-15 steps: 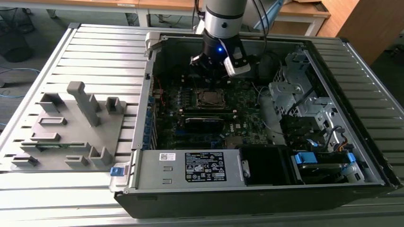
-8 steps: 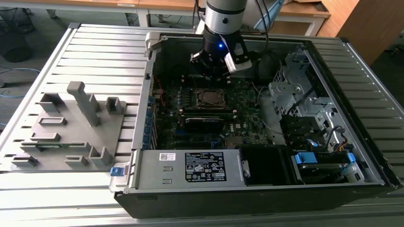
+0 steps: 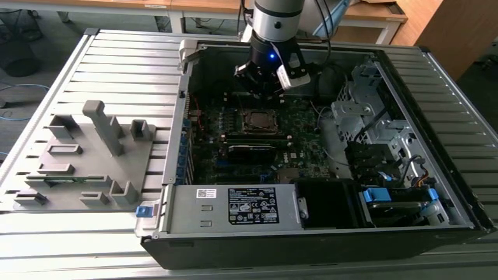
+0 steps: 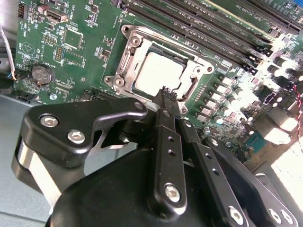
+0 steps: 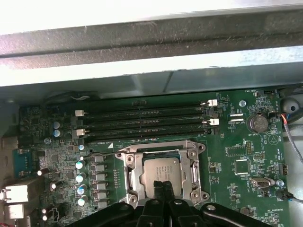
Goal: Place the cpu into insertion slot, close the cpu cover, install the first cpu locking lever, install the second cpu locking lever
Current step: 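Install the first cpu locking lever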
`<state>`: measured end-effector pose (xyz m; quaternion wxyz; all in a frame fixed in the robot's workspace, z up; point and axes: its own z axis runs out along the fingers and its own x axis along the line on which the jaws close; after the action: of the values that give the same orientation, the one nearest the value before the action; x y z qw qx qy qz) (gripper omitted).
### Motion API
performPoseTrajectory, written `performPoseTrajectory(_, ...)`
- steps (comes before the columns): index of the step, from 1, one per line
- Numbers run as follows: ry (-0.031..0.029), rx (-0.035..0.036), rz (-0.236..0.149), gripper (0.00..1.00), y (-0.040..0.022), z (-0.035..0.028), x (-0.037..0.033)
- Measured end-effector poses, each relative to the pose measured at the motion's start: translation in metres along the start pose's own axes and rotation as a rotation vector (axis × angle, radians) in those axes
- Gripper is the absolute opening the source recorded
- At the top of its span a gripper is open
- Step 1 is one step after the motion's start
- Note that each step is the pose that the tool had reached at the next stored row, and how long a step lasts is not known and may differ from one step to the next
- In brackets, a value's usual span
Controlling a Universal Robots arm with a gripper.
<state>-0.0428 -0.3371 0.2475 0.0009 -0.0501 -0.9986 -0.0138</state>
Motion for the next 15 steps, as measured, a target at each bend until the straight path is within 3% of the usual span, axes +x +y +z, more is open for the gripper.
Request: performPoseTrajectory(15,-0.0001,0.0001,0.000,0.11,-0.0013,-0.0001,0.0128)
